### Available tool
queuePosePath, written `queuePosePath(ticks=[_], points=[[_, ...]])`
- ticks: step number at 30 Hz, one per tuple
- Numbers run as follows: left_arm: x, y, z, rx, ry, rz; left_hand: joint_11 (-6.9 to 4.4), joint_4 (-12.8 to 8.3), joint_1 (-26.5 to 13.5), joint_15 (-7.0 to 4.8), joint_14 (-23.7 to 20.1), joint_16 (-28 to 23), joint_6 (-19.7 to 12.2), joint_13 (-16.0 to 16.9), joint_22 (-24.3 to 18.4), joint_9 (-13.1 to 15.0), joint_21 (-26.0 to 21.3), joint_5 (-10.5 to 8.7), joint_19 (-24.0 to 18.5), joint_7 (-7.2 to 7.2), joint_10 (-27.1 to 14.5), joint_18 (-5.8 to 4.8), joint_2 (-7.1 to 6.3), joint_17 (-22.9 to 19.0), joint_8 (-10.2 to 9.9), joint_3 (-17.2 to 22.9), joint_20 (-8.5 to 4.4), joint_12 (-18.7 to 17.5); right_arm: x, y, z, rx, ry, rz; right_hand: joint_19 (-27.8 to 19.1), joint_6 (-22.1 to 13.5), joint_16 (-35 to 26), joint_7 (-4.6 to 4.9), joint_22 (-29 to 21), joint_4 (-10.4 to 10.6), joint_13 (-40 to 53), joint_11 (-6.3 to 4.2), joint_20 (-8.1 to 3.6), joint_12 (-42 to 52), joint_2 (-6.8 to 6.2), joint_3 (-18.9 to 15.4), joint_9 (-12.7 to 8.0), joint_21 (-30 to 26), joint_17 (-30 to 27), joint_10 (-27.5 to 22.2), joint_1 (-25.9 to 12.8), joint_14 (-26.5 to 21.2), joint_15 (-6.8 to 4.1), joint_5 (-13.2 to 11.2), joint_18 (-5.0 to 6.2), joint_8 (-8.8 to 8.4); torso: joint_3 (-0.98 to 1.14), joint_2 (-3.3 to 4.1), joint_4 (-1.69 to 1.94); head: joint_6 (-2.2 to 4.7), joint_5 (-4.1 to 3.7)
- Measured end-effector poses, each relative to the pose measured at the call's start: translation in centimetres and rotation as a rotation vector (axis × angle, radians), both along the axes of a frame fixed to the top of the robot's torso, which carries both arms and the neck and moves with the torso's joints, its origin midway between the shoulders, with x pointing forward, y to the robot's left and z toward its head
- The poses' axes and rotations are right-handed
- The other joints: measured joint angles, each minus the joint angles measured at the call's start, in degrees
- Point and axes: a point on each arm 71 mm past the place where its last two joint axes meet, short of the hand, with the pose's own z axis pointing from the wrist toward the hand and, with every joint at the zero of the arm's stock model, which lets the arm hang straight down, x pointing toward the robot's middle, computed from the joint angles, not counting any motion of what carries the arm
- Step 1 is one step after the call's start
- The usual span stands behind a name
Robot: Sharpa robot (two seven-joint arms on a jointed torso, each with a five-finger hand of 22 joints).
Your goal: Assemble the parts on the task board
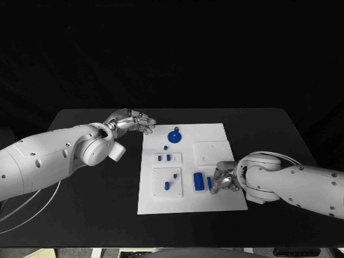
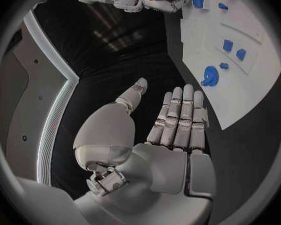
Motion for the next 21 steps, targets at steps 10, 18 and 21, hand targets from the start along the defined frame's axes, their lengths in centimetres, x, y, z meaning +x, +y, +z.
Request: queuePosePath(ticks=[10,18,21], points=[[0.0,0.0,0.0,0.001,0.001,0.000,0.00,0.0,0.0,0.00,0.0,0.0,0.0,0.0,0.0,0.0,0.0,0.00,0.0,0.00,0.0,-0.01,0.00,0.1,0.0,0.0,0.00,0.0,0.0,-0.4,0.0,0.000,0.004,-0.011,0.0,0.3,0.0,0.04,0.0,-0.8,0.0,0.21,0.01,0.0,-1.51,0.1,-0.2,0.0,-0.1,0.2,-0.5,0.0,0.03,3.9,0.19,0.00,-0.01,-0.01,0.02,0.03,0.14],[0.2,0.4,-0.1,0.006,0.000,0.010,0.00,0.0,0.0,0.00,0.0,0.0,0.0,0.0,0.0,0.0,0.0,0.00,0.0,0.00,0.0,-0.01,0.00,0.0,0.0,0.0,0.00,0.0,-0.2,-1.1,0.0,0.057,0.009,-0.028,-0.1,-0.5,-0.4,0.66,-0.6,2.8,-0.4,0.56,0.52,-0.4,-8.36,0.3,-1.2,-0.2,-0.8,-0.1,-2.2,0.0,0.05,-0.7,0.36,-1.48,0.07,0.00,-0.01,0.08,0.28],[0.3,0.7,-0.1,0.009,0.000,0.017,0.00,0.0,0.0,0.00,0.0,0.0,0.0,0.0,0.0,0.0,0.0,0.00,0.0,0.00,0.0,-0.01,0.00,0.1,0.0,0.0,0.00,0.0,-0.4,-1.1,0.1,0.090,0.007,-0.028,-0.4,-1.6,-0.7,1.04,-0.8,3.6,-0.5,1.08,0.81,-0.7,-9.87,-1.0,-0.9,-0.6,-0.9,-0.7,-3.2,-0.1,0.13,-0.8,0.40,-1.51,0.14,0.00,-0.03,0.20,0.34]])
